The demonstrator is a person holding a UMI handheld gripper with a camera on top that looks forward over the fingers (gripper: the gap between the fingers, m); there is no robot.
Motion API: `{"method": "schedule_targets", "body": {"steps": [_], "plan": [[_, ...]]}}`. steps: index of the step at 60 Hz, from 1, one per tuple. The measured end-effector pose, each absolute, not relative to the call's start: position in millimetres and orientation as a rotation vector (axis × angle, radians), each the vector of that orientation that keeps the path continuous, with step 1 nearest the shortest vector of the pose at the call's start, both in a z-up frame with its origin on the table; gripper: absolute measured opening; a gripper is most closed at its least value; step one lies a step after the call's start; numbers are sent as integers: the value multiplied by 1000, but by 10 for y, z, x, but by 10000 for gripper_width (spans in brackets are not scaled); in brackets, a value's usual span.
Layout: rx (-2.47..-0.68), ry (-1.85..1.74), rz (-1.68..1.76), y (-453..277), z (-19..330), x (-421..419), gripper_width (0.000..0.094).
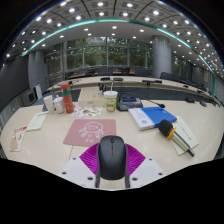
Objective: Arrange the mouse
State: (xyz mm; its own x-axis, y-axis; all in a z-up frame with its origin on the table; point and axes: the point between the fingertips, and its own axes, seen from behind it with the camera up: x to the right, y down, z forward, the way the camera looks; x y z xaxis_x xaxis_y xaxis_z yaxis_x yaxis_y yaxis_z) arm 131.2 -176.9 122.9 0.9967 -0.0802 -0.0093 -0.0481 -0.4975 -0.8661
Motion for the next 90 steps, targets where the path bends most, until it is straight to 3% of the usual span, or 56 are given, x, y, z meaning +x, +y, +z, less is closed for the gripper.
{"method": "schedule_targets", "body": {"steps": [9,14,26,37,42,49,55,74,81,90], "plan": [[-1989,121,-72,-845,1859,1169,329],[-1983,114,-81,-285,1835,1022,329],[-2103,88,-43,580,958,612,328],[-2237,72,-53,726,92,470,336],[-2287,101,-36,684,-137,444,402],[-2286,108,2,629,-44,393,522],[-2253,95,-12,467,286,383,874],[-2161,68,-40,-805,1642,102,860],[-2147,72,-48,-1419,1929,-7,857],[-2152,65,-50,-2130,2043,-145,854]]}}
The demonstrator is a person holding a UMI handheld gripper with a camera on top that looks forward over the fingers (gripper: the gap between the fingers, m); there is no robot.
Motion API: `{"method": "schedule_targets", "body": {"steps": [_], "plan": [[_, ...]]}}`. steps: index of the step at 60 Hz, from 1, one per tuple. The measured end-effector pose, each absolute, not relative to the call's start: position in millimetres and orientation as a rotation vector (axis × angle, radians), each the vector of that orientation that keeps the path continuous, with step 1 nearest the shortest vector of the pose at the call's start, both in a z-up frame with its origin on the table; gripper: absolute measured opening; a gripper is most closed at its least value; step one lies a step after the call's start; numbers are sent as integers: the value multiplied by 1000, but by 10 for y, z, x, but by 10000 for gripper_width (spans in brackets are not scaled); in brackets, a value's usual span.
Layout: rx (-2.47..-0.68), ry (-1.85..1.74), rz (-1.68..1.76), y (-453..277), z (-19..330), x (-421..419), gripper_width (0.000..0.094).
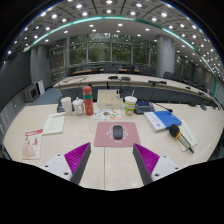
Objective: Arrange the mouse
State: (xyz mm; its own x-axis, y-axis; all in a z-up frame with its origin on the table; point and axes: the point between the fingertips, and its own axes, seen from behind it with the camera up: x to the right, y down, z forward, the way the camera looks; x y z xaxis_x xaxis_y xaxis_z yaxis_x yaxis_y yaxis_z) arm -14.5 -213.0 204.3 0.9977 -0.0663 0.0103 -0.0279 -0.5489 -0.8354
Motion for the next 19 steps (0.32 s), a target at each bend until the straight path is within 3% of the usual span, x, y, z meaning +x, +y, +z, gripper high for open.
{"method": "schedule_targets", "body": {"steps": [19], "plan": [[-2145,44,-54,-2855,2119,-311,858]]}}
